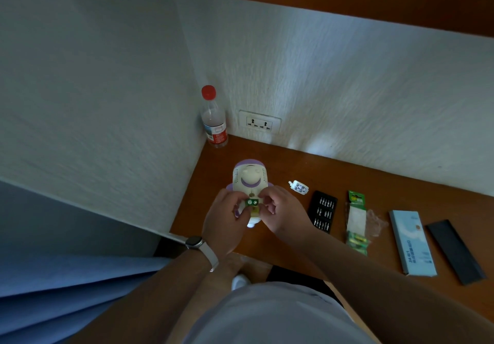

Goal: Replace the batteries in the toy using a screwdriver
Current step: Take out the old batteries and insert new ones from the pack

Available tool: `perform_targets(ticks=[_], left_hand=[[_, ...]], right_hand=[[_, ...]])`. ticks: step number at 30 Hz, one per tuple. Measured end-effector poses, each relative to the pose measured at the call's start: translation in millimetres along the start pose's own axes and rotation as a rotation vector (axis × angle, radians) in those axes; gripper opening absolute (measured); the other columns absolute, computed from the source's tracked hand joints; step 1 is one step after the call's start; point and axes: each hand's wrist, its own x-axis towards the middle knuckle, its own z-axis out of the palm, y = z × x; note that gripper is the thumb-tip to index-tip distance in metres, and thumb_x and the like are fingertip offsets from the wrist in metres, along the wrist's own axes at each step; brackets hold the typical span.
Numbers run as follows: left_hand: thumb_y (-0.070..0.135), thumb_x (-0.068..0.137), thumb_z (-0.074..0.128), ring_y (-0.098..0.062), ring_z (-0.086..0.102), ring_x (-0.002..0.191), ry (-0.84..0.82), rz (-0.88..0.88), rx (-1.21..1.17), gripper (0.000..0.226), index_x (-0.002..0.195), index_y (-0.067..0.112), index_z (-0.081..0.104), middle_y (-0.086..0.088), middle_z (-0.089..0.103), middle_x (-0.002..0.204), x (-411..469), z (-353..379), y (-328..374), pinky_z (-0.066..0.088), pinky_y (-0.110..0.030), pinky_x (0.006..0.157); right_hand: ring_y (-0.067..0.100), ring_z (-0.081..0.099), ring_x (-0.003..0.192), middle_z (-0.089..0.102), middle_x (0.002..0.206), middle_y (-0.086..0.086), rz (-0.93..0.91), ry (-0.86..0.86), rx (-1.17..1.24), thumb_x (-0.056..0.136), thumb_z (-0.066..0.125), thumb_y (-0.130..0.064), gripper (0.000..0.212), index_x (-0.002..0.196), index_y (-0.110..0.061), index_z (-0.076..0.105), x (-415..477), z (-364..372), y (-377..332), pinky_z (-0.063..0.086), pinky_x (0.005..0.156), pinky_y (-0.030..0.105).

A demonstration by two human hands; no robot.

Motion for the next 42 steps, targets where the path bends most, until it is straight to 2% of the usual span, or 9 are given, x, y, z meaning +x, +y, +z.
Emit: perform_targets(ticks=[3, 10, 23, 26, 29, 34, 42], left_hand=[[0.020, 0.092, 0.070, -0.006, 0.053, 0.085, -0.005, -0.016, 0.025, 0.022, 0.112, 0.015, 0.064, 0.008, 0.048, 0.106, 0.3, -0.2, 1.7, 0.042, -0.007, 0.067], [0.020, 0.091, 0.070, -0.008, 0.053, 0.087, 0.000, -0.030, 0.047, 0.023, 0.112, 0.015, 0.064, -0.001, 0.055, 0.113, 0.1, 0.3, 1.8, 0.039, -0.005, 0.067], [0.022, 0.090, 0.072, -0.009, 0.054, 0.090, 0.016, -0.041, 0.057, 0.025, 0.112, 0.014, 0.063, -0.002, 0.054, 0.115, -1.6, 3.6, 2.8, 0.039, -0.005, 0.065], [0.021, 0.089, 0.072, -0.010, 0.055, 0.091, 0.020, -0.032, 0.037, 0.026, 0.113, 0.014, 0.063, -0.002, 0.054, 0.115, -2.5, 4.1, 1.1, 0.044, -0.008, 0.068], [0.021, 0.089, 0.073, -0.011, 0.057, 0.089, 0.045, -0.038, 0.005, 0.027, 0.113, 0.013, 0.062, 0.000, 0.054, 0.113, -3.7, 4.6, 1.8, 0.053, -0.017, 0.069], [0.024, 0.091, 0.071, -0.002, 0.056, 0.082, 0.074, -0.089, -0.058, 0.029, 0.113, 0.014, 0.056, 0.005, 0.050, 0.105, -2.7, 4.4, 4.4, 0.045, -0.009, 0.061], [0.026, 0.090, 0.071, -0.005, 0.059, 0.083, 0.066, -0.184, -0.111, 0.033, 0.116, 0.017, 0.052, 0.002, 0.053, 0.110, 1.2, 3.1, 2.8, 0.051, -0.015, 0.064]], right_hand=[[-0.008, 0.051, 0.076, 0.047, 0.088, -0.016, 0.004, -0.009, 0.011, 0.090, 0.066, -0.016, 0.020, 0.109, -0.012, 0.062, -0.5, -0.1, 1.4, 0.040, 0.065, 0.006], [-0.004, 0.048, 0.072, 0.048, 0.091, -0.014, 0.004, -0.022, 0.005, 0.090, 0.065, -0.018, 0.022, 0.111, -0.014, 0.060, 0.1, 1.9, 3.0, 0.040, 0.062, 0.007], [-0.002, 0.050, 0.076, 0.044, 0.090, -0.018, 0.018, -0.005, 0.064, 0.091, 0.063, -0.018, 0.021, 0.111, -0.014, 0.058, -5.6, 4.8, 9.5, 0.041, 0.063, 0.008], [-0.003, 0.049, 0.076, 0.047, 0.093, -0.014, 0.011, -0.004, 0.069, 0.092, 0.062, -0.019, 0.021, 0.111, -0.014, 0.058, -6.6, 3.9, 11.4, 0.041, 0.065, 0.007], [-0.002, 0.049, 0.076, 0.050, 0.096, -0.009, 0.017, -0.012, 0.065, 0.091, 0.062, -0.020, 0.019, 0.109, -0.015, 0.057, -6.3, 4.3, 14.7, 0.042, 0.064, 0.009], [0.003, 0.051, 0.076, 0.050, 0.095, -0.008, 0.027, -0.016, 0.054, 0.091, 0.064, -0.022, 0.016, 0.105, -0.018, 0.056, -4.5, 5.0, 17.9, 0.044, 0.060, 0.014], [0.002, 0.050, 0.075, 0.050, 0.094, -0.009, 0.025, -0.030, 0.085, 0.090, 0.063, -0.020, 0.016, 0.104, -0.019, 0.055, -5.0, 4.3, 18.4, 0.042, 0.060, 0.014]])
